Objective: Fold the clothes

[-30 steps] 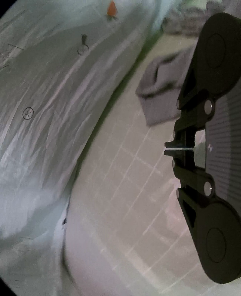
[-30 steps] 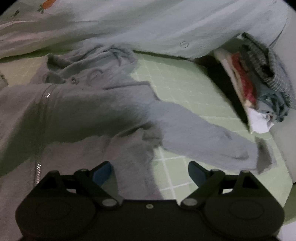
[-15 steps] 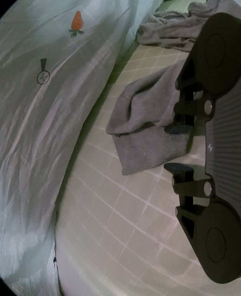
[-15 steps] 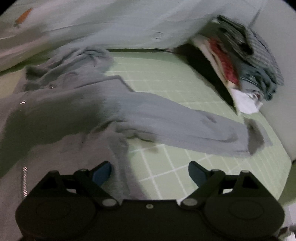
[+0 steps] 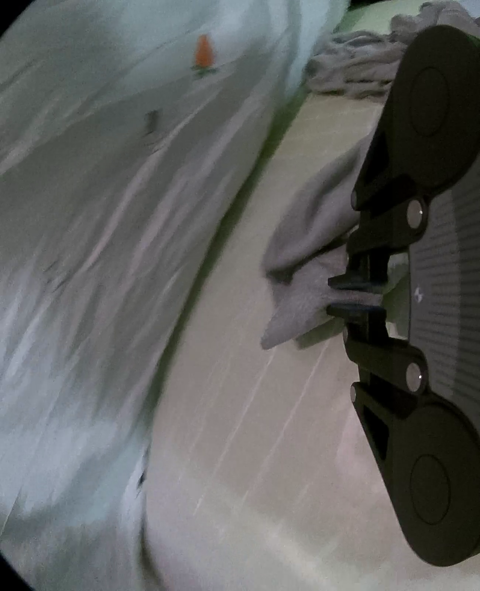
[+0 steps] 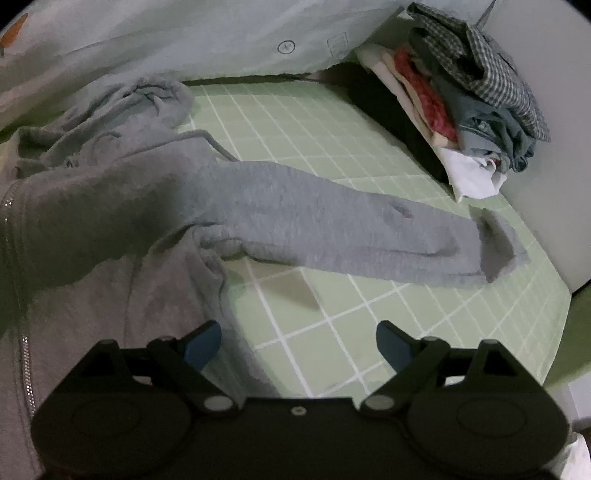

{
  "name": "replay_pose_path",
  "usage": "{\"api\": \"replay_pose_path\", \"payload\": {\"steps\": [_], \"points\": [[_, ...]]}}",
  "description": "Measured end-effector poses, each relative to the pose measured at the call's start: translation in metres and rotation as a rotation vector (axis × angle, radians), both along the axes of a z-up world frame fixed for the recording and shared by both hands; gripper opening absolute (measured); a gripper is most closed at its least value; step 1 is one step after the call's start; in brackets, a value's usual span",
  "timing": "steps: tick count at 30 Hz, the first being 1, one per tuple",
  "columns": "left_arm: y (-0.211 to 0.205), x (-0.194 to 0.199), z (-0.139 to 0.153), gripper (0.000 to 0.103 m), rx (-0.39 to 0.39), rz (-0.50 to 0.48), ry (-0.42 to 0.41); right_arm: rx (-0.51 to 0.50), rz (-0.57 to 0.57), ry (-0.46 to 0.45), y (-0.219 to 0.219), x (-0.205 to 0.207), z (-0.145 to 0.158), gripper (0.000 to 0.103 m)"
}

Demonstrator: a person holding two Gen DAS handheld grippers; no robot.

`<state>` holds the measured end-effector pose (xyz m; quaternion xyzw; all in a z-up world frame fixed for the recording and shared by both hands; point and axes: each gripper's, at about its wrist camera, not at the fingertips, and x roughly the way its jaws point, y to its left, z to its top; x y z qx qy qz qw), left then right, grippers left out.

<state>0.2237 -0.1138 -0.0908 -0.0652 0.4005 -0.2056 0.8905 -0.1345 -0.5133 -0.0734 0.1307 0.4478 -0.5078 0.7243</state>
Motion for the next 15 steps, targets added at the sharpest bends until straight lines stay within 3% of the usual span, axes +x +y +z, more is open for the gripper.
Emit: {"api": "replay_pose_path", "payload": {"steps": [6, 11, 15], "points": [[0.096, 0.001, 0.039, 0.008, 0.074, 0.240, -0.108, 0.003, 0.036, 0.015, 0.001, 0.007, -0.003, 0.091], [0.129, 0.000, 0.030, 0.008, 0.176, 0.353, -0.079, 0.004, 0.054, 0.026, 0.003, 0.012, -0.006, 0.091], [0.126, -0.019, 0.032, 0.014, 0.099, 0.327, -0.069, 0.001, 0.054, 0.021, 0.005, 0.010, -0.004, 0.091]]}}
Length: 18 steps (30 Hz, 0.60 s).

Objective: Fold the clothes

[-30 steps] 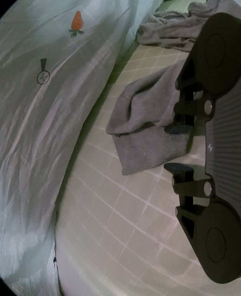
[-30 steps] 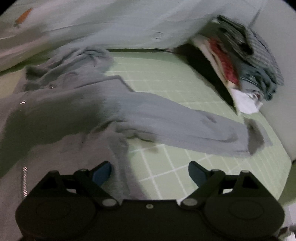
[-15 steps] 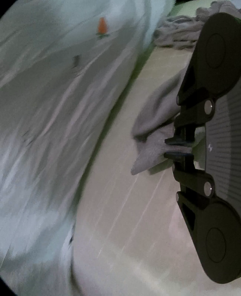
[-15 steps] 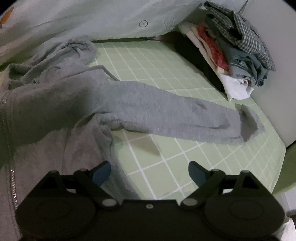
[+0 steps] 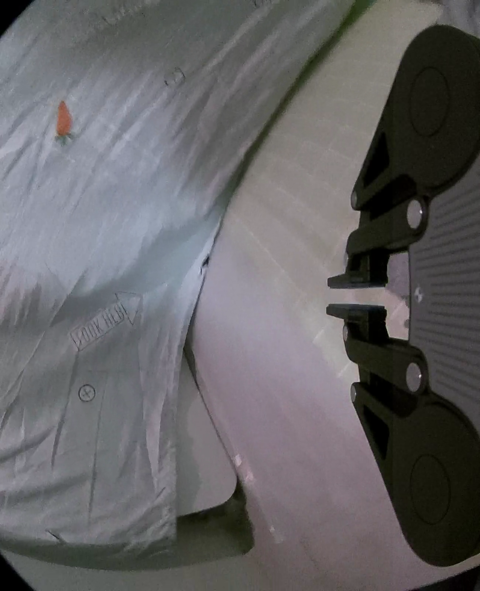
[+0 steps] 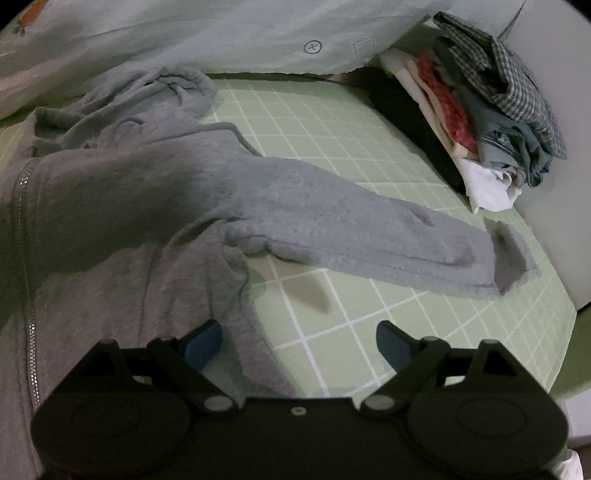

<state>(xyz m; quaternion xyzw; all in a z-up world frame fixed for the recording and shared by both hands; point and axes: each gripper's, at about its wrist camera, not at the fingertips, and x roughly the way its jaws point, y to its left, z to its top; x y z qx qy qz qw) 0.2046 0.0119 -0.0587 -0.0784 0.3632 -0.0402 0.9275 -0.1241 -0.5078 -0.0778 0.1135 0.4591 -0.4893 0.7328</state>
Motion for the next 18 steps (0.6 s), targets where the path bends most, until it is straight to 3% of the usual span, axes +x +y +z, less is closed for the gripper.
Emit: {"api": "replay_pose_path", "payload": {"steps": [2, 6, 8, 11, 15, 18], "points": [[-0.015, -0.008, -0.005, 0.029, 0.001, -0.071, 0.027, 0.002, -0.002, 0.002, 0.000, 0.001, 0.000, 0.091], [-0.056, -0.026, -0.026, 0.041, 0.060, -0.241, 0.100, -0.004, 0.005, 0.011, 0.003, 0.004, -0.001, 0.091], [-0.076, -0.034, -0.035, 0.060, 0.105, -0.308, 0.137, -0.008, 0.011, 0.008, 0.004, 0.003, 0.001, 0.091], [-0.092, -0.045, -0.046, 0.063, 0.159, -0.331, 0.165, -0.003, 0.009, -0.002, 0.003, 0.001, 0.002, 0.091], [-0.092, -0.044, -0.057, 0.065, 0.170, -0.312, 0.205, 0.000, 0.006, -0.002, 0.003, 0.001, 0.001, 0.091], [-0.080, -0.040, -0.060, 0.059, 0.148, -0.258, 0.212, -0.003, 0.010, 0.001, 0.003, 0.001, 0.000, 0.091]]}}
